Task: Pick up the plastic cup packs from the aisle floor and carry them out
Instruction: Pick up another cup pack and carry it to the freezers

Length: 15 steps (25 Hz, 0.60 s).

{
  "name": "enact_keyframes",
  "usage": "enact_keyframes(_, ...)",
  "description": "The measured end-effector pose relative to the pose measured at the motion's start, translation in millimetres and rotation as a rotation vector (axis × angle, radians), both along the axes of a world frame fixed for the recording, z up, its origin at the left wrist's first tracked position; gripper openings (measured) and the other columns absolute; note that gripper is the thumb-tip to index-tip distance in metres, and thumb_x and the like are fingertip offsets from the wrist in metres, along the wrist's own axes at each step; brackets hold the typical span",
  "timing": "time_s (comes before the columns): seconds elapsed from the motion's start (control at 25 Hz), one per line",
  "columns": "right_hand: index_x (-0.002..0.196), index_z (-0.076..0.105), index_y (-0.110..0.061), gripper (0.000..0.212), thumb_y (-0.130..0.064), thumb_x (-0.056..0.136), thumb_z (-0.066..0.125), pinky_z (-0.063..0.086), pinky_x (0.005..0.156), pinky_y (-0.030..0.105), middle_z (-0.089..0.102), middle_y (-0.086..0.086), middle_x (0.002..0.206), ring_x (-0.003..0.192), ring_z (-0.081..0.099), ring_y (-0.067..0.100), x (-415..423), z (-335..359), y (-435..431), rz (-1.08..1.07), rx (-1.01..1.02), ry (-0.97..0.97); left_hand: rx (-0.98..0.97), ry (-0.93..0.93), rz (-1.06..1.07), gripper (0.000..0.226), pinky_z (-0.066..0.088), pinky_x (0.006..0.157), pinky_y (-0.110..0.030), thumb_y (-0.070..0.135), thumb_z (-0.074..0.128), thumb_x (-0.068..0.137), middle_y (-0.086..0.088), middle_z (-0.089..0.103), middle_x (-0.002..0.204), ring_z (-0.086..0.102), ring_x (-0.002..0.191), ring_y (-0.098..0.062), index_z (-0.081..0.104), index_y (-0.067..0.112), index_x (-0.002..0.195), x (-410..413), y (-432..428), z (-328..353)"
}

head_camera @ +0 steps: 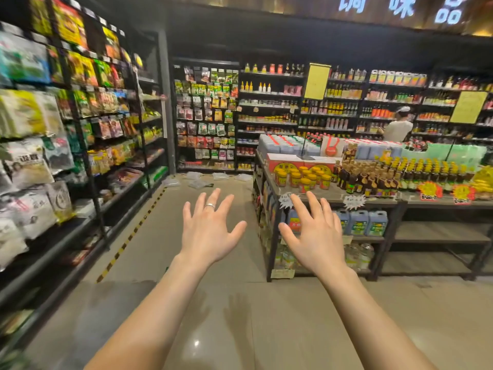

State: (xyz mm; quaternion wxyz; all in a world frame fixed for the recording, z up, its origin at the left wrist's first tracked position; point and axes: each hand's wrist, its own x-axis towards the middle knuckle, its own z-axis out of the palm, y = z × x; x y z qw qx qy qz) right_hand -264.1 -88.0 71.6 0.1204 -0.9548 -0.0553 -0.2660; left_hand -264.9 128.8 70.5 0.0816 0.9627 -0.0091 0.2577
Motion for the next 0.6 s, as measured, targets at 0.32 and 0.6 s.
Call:
enact_keyframes(0.32,0.154,0.017,-0.037,0.069,-0.059,0.094,0.042,0.014,0.119,0.047,0.013,0.002,0.163,0.149,0.008,0.028,110.9,-1.2,32.4,0.063,0.025,-0.02,0.029,0.004,0.056,0.071,0.007,0.12,-0.054,0.068,0.032,0.092,0.001,0.014,0.164,0.007,0.151,-0.024,0.019,0.036,0.154,96.3,28.4,6.2)
enact_keyframes(0.6,0.154,0.021,-0.036,0.07,-0.062,0.09,0.034,0.015,0.118,0.048,0.016,0.002,0.163,0.149,0.01,0.03,258.8,-2.0,26.4,0.114,0.059,-0.053,0.036,0.019,0.099,0.07,0.006,0.121,-0.053,0.068,0.031,0.092,0.001,0.013,0.164,0.006,0.151,-0.023,0.02,0.036,0.154,232.2,18.2,3.4)
